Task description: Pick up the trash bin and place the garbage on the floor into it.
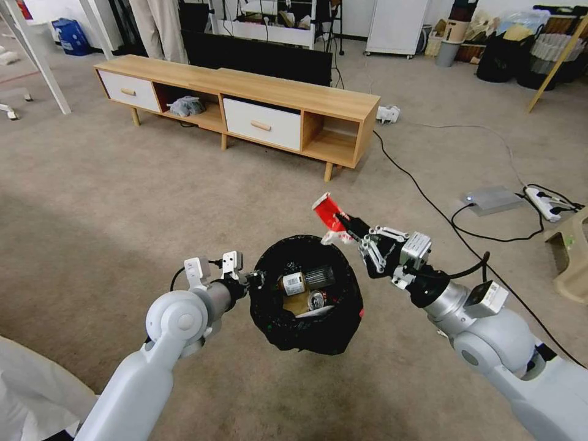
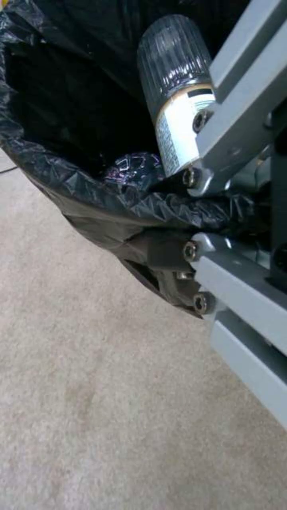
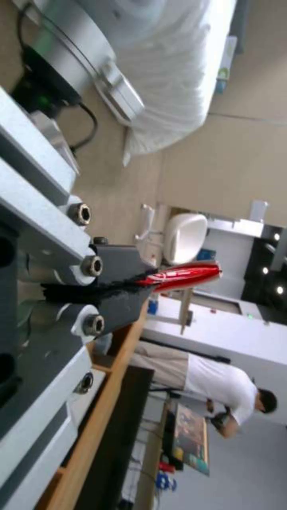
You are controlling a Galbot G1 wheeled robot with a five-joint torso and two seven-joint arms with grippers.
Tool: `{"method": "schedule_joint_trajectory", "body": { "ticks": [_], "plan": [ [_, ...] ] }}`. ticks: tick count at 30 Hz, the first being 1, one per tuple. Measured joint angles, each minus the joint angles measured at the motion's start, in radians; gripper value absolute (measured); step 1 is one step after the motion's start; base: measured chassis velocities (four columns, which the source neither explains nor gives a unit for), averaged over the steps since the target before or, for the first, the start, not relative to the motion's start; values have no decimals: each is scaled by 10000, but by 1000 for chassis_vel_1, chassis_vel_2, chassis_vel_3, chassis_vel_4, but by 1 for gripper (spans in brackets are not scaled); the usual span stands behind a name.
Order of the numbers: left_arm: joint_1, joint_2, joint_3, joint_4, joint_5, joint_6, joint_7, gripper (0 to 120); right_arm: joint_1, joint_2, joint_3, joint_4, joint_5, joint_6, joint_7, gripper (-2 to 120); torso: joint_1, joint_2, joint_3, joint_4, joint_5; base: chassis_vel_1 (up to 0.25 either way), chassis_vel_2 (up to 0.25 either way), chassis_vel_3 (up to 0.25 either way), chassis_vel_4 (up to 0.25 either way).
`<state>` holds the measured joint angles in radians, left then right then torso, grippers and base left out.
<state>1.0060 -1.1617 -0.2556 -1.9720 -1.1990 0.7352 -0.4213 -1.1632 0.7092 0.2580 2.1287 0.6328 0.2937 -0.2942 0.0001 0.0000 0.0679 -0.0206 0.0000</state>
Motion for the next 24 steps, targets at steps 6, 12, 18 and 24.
{"method": "schedule_joint_trajectory", "body": {
  "ticks": [6,12,18,24],
  "plan": [
    [-87,-23,30,69,-50,0,118,0,-215,-82,-133,-225,-93,100,-397,0,0,0,0,-1,0,0,0,0,0],
    [-296,-160,224,285,-93,0,256,0,-278,-59,-425,-673,-253,182,-939,0,0,-1,0,0,1,0,0,0,0],
    [-396,-319,334,420,-58,0,310,0,-560,-117,-421,-830,-405,321,-1089,0,-1,0,0,-1,1,0,0,0,0],
    [-395,-399,363,417,27,0,334,0,-620,-220,-433,-870,-475,362,-1145,0,0,0,0,-1,-1,0,0,0,0]
  ]
}}
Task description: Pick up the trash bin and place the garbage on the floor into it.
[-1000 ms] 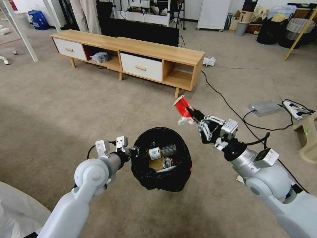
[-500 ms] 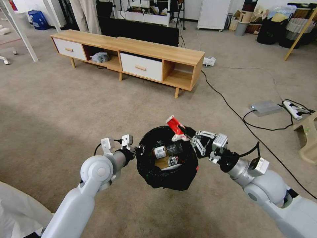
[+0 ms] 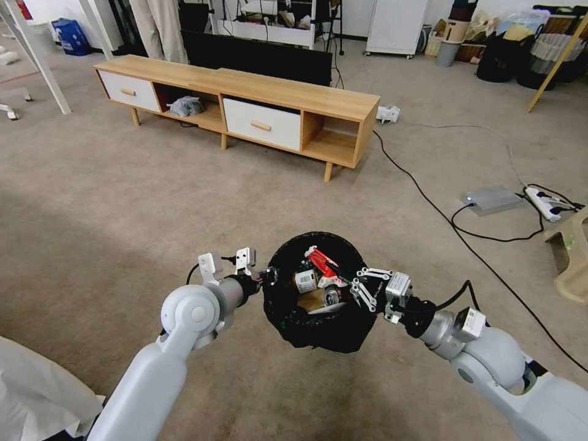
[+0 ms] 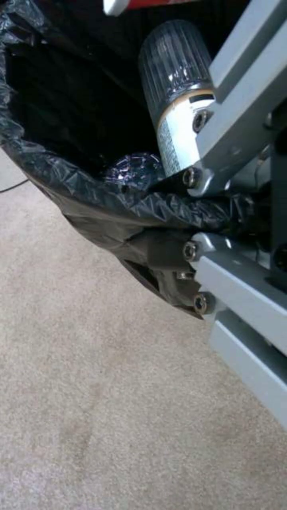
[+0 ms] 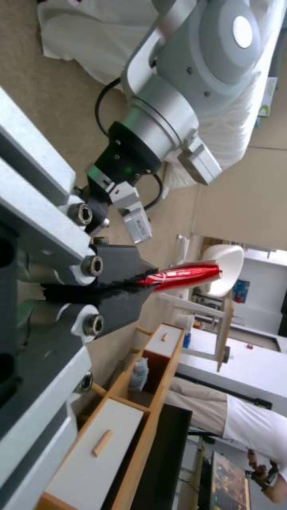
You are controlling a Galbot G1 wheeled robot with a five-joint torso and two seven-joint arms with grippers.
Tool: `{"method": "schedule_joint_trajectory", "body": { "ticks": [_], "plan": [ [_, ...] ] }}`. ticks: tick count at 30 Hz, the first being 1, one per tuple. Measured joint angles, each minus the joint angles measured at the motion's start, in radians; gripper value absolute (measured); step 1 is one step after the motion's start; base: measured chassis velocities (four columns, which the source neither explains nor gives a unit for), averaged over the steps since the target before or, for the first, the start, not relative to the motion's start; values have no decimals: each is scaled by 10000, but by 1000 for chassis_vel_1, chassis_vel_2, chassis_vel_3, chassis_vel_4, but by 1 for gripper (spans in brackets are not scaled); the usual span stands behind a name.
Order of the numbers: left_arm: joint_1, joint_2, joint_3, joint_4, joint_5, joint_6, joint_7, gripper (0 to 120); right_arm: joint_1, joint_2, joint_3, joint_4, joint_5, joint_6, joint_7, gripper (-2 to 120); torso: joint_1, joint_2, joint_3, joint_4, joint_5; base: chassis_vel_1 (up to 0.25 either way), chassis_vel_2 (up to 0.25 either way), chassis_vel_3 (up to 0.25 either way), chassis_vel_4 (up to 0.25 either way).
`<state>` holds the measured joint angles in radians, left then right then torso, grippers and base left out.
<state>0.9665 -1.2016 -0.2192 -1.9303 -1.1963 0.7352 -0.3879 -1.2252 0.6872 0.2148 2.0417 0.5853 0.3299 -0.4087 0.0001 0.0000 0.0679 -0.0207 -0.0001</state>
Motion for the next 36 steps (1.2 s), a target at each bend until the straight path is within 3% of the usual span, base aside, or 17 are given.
{"method": "schedule_joint_trajectory", "body": {
  "ticks": [10,11,14,17,21,22,26,32,36],
  "plan": [
    [177,29,-98,-176,161,1,60,0,195,47,-170,-152,-112,-85,214,4,0,0,0,1,0,0,0,0,0],
    [195,29,-106,-199,192,1,68,0,238,58,-161,-159,-116,-103,283,13,0,0,0,1,0,0,0,0,0],
    [199,28,-107,-202,204,1,70,0,264,59,-153,-159,-116,-115,317,17,0,0,0,1,0,0,0,0,0],
    [207,31,-116,-232,218,1,75,0,290,76,-140,-160,-117,-129,357,36,0,0,0,1,0,0,0,0,0],
    [223,68,-126,-259,226,1,83,0,282,89,-128,-160,-121,-133,373,45,0,0,0,1,0,0,0,0,0],
    [229,87,-146,-275,227,2,88,0,296,99,-112,-161,-124,-139,389,54,0,0,0,0,0,0,0,0,0],
    [242,105,-153,-292,230,2,94,0,343,110,-99,-167,-126,-154,418,64,0,0,0,1,0,0,0,0,0],
    [278,112,-174,-309,249,2,104,0,334,123,-55,-140,-143,-179,519,90,0,0,0,1,0,0,0,0,0],
    [308,129,-213,-311,255,2,104,0,396,183,25,-100,-139,-185,624,99,0,0,0,0,0,0,0,0,0]
  ]
}}
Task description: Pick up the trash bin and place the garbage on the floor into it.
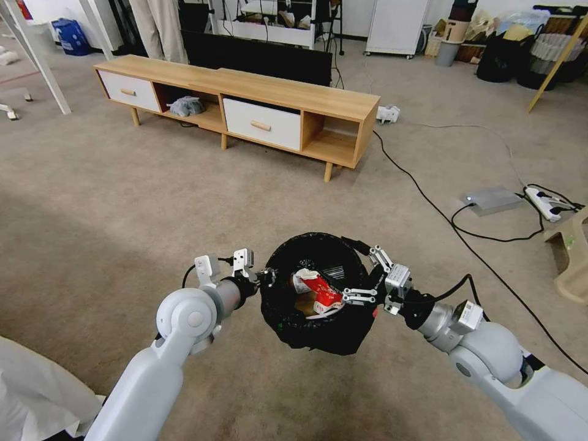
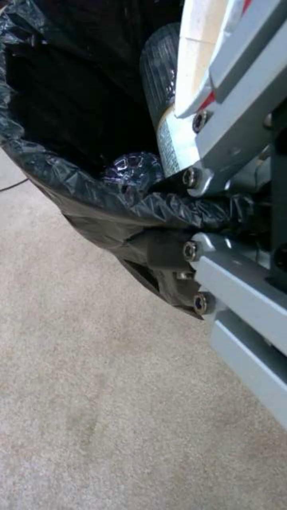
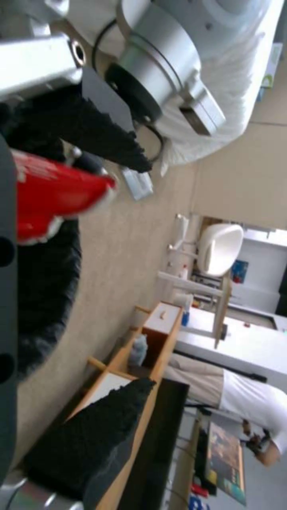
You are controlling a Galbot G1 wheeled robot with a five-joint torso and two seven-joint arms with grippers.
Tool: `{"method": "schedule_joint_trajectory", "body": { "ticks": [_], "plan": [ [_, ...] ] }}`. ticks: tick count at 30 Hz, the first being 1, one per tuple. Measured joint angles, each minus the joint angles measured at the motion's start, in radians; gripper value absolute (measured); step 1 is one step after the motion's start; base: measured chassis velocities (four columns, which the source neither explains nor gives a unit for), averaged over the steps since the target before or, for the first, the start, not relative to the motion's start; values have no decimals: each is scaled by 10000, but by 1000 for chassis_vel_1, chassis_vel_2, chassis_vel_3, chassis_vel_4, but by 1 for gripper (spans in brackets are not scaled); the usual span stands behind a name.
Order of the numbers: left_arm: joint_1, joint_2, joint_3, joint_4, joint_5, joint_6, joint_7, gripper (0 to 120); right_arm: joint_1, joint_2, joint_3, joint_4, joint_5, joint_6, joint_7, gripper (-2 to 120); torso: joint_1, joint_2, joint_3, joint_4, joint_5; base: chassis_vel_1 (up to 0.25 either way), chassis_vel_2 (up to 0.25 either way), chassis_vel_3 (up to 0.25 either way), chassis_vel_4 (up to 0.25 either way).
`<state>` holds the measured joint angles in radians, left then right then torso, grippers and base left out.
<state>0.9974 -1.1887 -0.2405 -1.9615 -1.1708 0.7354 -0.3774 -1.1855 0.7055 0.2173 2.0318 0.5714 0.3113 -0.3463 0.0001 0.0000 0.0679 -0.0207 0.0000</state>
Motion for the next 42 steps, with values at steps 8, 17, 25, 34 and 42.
{"method": "schedule_joint_trajectory", "body": {
  "ticks": [8,17,25,34,42],
  "plan": [
    [95,104,-183,-62,-123,0,-107,0,551,76,354,189,303,-114,742,100,0,0,0,1,0,0,0,0,0],
    [174,257,-395,-174,-424,0,-293,0,947,189,715,276,614,-174,1307,100,0,1,1,1,0,0,0,0,0],
    [257,332,-622,-271,-706,0,-610,0,1028,257,1038,331,799,-263,1536,100,0,0,0,0,-1,0,0,0,0],
    [294,504,-816,-371,-845,1,-697,0,465,412,1116,-173,174,-1883,3349,100,0,0,0,0,1,0,0,0,0],
    [326,614,-935,-399,-870,1,-668,0,219,616,901,-455,205,-2803,4077,100,0,0,0,1,0,0,0,0,0]
  ]
}}
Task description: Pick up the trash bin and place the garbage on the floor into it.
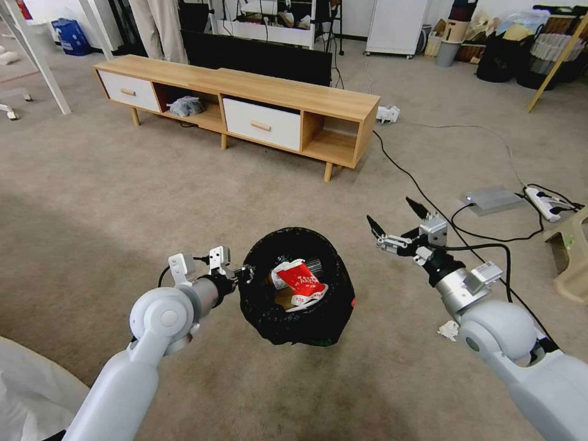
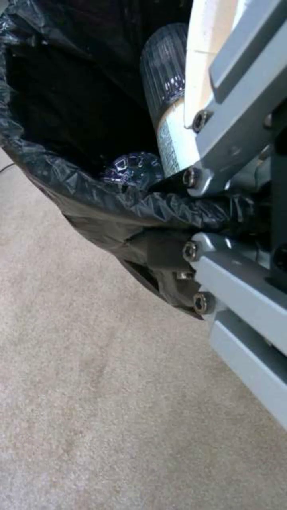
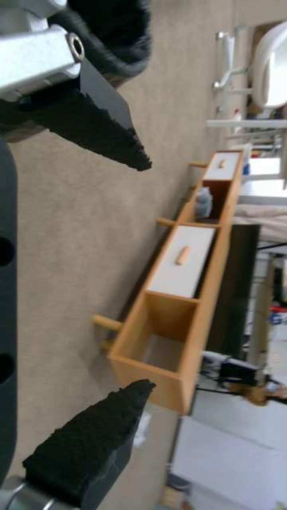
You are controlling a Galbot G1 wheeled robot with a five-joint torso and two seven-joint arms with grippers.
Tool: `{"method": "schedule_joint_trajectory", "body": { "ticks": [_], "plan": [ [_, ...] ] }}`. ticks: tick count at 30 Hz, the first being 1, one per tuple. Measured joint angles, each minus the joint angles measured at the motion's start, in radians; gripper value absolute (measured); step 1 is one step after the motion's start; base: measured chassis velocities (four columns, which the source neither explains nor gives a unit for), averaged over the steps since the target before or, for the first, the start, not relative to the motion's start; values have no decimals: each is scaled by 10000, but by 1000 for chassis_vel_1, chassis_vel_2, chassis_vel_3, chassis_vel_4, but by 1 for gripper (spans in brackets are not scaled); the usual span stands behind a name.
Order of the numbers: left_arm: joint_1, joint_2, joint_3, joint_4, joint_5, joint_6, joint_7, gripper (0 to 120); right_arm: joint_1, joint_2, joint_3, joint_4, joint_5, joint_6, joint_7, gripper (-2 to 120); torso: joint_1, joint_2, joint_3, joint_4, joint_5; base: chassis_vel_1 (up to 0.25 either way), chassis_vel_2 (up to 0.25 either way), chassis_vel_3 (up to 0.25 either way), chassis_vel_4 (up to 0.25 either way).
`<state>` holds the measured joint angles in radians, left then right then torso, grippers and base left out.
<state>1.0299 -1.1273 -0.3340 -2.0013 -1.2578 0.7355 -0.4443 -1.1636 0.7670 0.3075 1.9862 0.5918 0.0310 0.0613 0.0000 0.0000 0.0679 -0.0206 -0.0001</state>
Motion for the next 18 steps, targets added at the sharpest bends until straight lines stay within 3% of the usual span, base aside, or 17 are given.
{"method": "schedule_joint_trajectory", "body": {
  "ticks": [18],
  "plan": [
    [-60,16,39,80,-14,0,81,0,-176,609,-593,-1182,911,-1811,1403,100,0,0,0,0,1,0,0,0,0]
  ]
}}
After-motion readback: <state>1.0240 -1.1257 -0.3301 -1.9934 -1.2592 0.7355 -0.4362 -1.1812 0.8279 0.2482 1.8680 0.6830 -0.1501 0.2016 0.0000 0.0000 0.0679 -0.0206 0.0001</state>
